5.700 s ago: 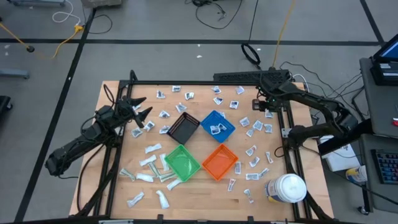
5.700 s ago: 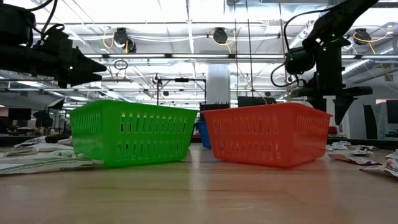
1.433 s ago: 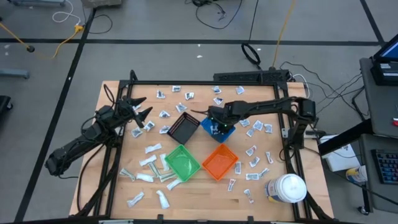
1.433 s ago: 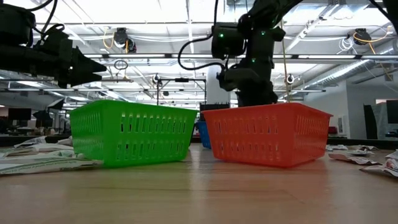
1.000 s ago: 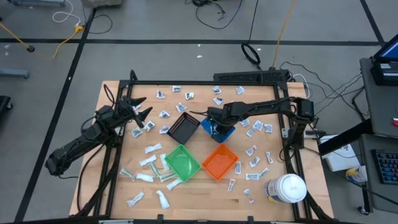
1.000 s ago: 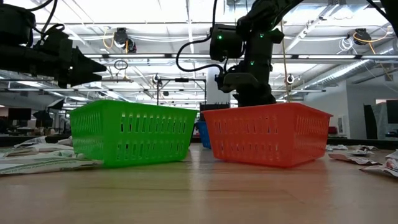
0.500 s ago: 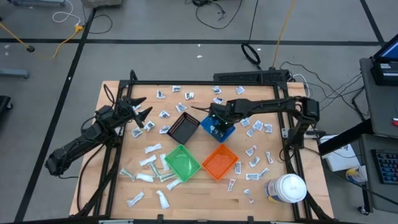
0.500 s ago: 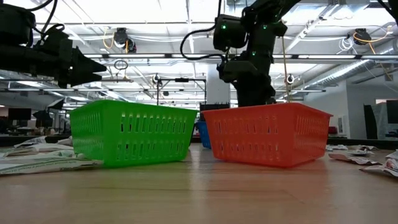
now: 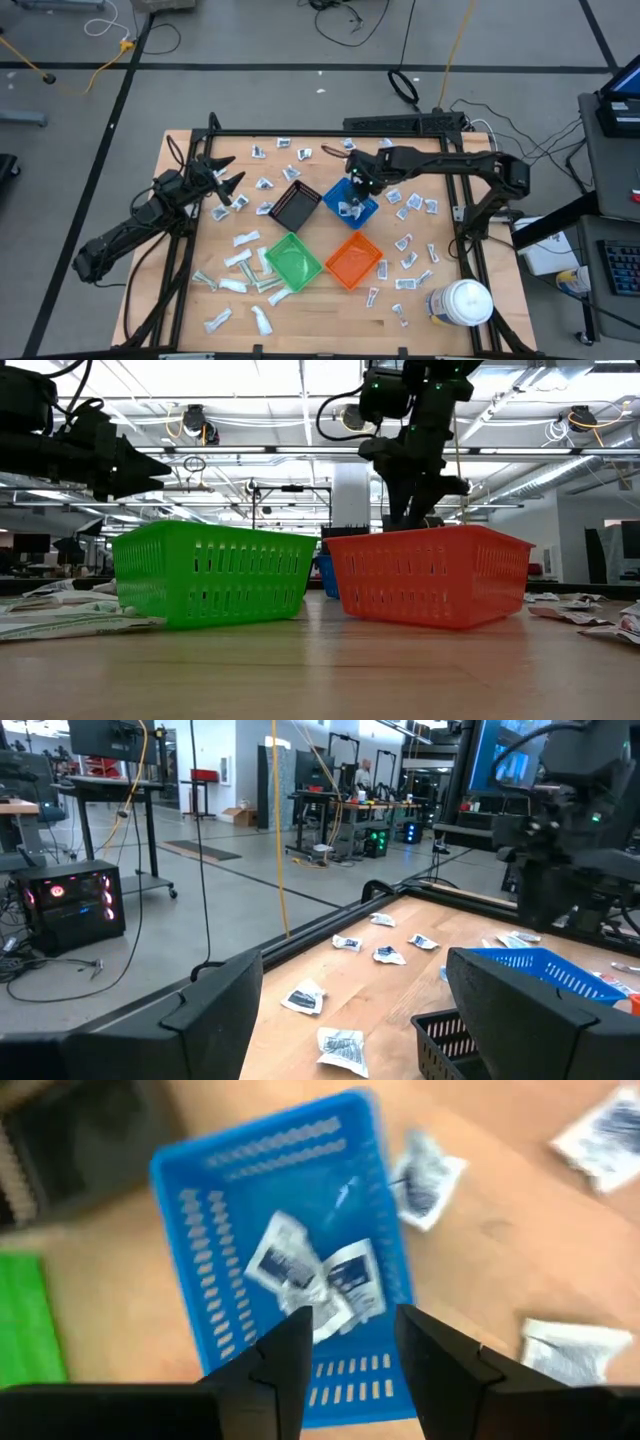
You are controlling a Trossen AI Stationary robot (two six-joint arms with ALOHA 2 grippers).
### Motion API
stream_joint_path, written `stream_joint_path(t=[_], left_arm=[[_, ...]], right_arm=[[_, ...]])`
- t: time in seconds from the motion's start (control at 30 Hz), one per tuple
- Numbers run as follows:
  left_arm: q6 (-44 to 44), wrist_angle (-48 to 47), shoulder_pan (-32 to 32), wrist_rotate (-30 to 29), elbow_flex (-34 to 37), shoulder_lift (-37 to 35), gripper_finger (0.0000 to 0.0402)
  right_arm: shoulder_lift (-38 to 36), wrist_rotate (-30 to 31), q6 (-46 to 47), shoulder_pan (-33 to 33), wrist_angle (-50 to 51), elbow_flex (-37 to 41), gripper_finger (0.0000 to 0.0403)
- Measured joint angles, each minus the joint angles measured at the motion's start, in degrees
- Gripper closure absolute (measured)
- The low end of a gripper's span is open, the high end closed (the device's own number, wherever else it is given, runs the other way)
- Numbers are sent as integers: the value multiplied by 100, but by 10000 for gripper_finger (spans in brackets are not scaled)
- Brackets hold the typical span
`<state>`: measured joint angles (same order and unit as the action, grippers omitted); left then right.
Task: Pick & Place First Aid Supplies
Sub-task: Put the blue alcohol pad into the blue bin
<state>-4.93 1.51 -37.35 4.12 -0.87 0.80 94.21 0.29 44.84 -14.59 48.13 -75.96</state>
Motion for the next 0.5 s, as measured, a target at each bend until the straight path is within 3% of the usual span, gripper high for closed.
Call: stream_joint_path(t=[0.23, 0.5], left_arm=[[0, 0, 0, 0, -1, 0, 78], [0, -1, -1, 1, 1, 0, 78]], right_arm=[[-16, 267, 871, -2, 5, 88, 266], [-773, 285, 1737, -7, -8, 1236, 266]])
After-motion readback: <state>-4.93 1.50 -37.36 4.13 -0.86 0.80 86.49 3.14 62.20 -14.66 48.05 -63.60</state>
